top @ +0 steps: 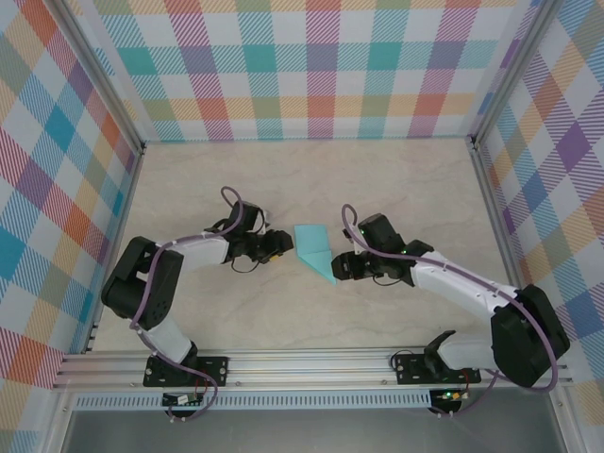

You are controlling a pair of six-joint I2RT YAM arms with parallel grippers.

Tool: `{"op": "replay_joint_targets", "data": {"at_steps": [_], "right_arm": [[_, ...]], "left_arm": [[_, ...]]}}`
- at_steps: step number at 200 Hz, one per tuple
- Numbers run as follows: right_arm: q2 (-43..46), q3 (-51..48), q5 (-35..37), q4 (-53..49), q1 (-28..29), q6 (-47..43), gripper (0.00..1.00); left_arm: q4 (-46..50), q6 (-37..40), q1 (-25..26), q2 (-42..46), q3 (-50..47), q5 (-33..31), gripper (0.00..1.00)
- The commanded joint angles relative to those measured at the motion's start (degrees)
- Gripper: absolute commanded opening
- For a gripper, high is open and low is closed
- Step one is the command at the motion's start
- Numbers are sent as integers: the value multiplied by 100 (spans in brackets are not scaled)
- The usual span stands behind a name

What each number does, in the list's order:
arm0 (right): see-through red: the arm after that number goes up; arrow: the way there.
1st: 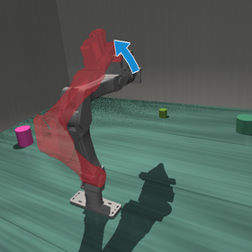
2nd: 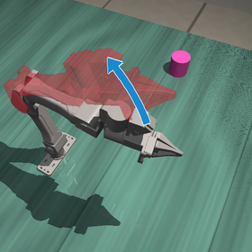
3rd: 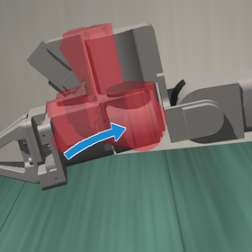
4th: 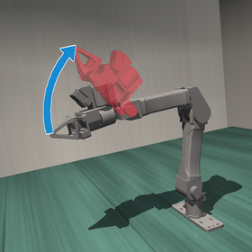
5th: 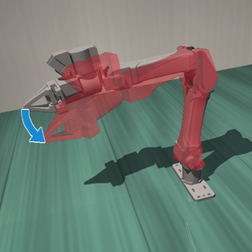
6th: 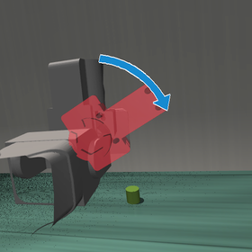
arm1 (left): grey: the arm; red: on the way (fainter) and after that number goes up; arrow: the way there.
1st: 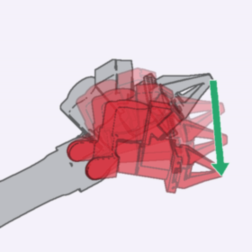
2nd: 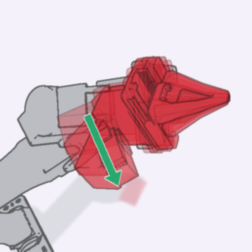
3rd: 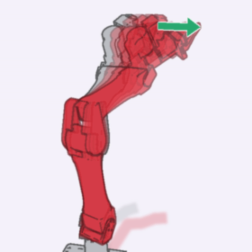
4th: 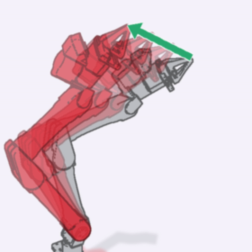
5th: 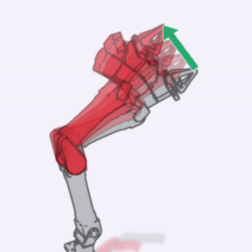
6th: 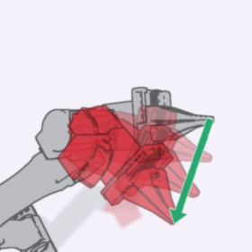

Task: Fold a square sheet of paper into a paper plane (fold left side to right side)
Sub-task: Fourth fold the wing at the center of the table.

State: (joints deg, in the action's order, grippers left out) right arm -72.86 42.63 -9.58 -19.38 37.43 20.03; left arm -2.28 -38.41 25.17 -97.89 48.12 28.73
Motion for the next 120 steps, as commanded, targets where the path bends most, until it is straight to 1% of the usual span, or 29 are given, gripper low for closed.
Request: {"op": "replay_joint_targets", "data": {"at_steps": [1,24,51,97,120], "right_arm": [[140,-104,135,125,136,-217,50],[69,-114,304,151,313,-321,51],[-178,70,779,144,679,-543,52],[-1077,609,1398,454,1231,-803,53],[-1546,899,1852,488,1385,-877,54]], "left_arm": [[-409,-256,107,-396,340,116,48],[-492,-364,163,-715,602,149,47],[-835,-645,194,-956,820,297,42],[-836,-835,283,-984,972,300,28],[-798,-993,286,-909,929,254,26]]}}
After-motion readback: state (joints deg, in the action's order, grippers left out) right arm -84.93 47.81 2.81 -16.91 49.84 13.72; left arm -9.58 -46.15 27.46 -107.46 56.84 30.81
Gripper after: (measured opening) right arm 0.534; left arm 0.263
